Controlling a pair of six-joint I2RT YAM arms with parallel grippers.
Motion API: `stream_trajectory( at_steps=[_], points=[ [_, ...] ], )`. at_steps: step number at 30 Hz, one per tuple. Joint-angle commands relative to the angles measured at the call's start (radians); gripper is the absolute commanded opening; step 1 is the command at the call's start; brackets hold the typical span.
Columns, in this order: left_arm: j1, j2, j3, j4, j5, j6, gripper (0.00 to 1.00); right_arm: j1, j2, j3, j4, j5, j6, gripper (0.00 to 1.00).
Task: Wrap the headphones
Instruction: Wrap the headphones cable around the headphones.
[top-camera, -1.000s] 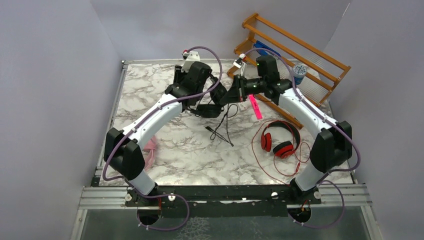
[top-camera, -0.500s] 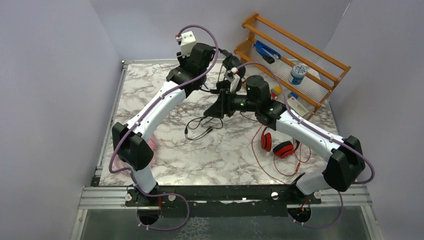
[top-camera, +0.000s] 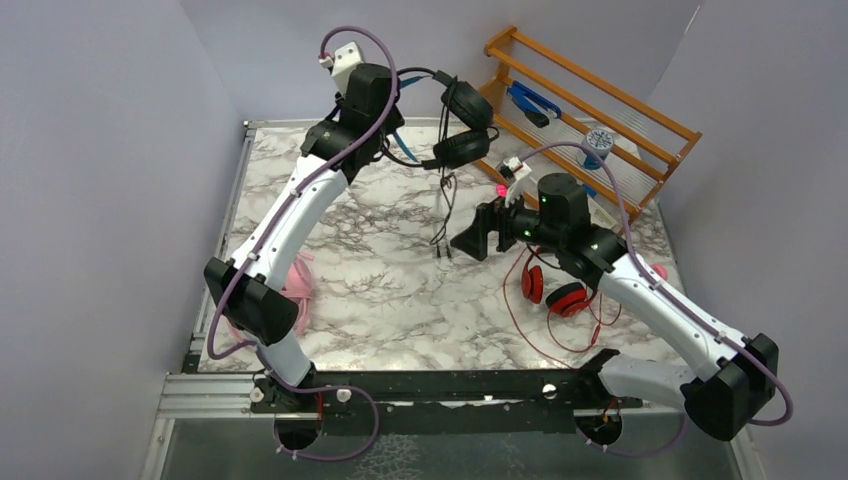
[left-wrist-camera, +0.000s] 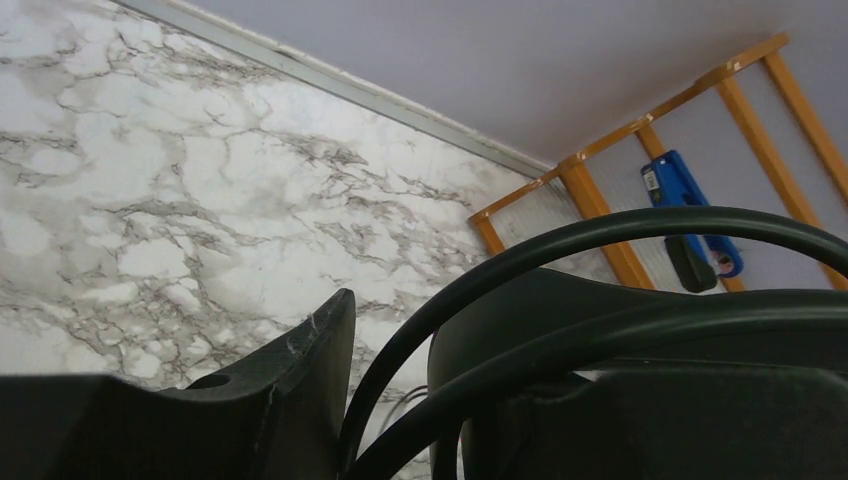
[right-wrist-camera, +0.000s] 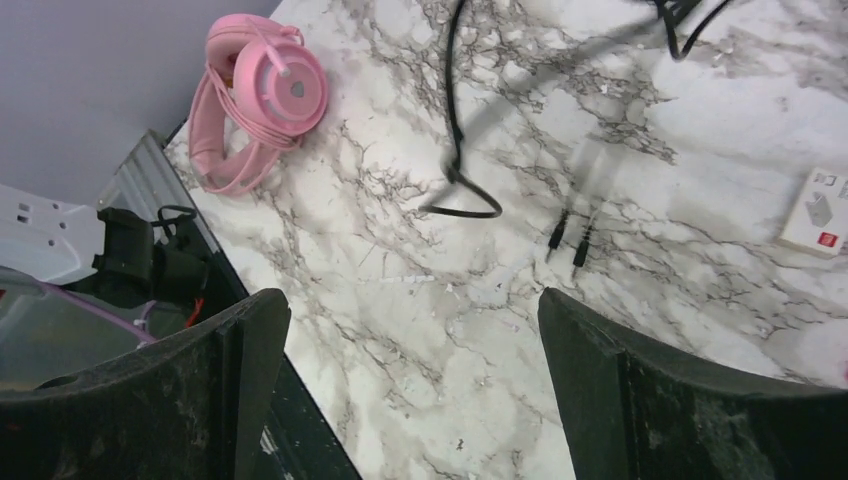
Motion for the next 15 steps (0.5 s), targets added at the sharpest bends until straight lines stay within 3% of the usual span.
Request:
stream_trajectory(
  at_steps=[1, 7, 12, 15],
  points=[
    [0.036, -0.053, 0.115, 0.033, 0.157, -0.083, 0.00, -0.015, -0.056, -0.013, 0.041, -0.023, -0.073, 1.00],
    [0.059, -0.047, 0.163, 0.032, 0.213, -0.099, 0.00, -0.061, -0.129, -0.052, 0.139, -0.008, 0.034, 1.00],
    [0.086, -0.042, 0.209, 0.032, 0.286, -0.130, 0.00, -0.094, -0.137, -0.060, 0.095, 0.204, -0.014, 0.99],
    [0.086, -0.050, 0.210, 0.039, 0.328, -0.170, 0.00, -0.094, -0.161, -0.174, 0.250, 0.099, -0.114, 0.98]
  ],
)
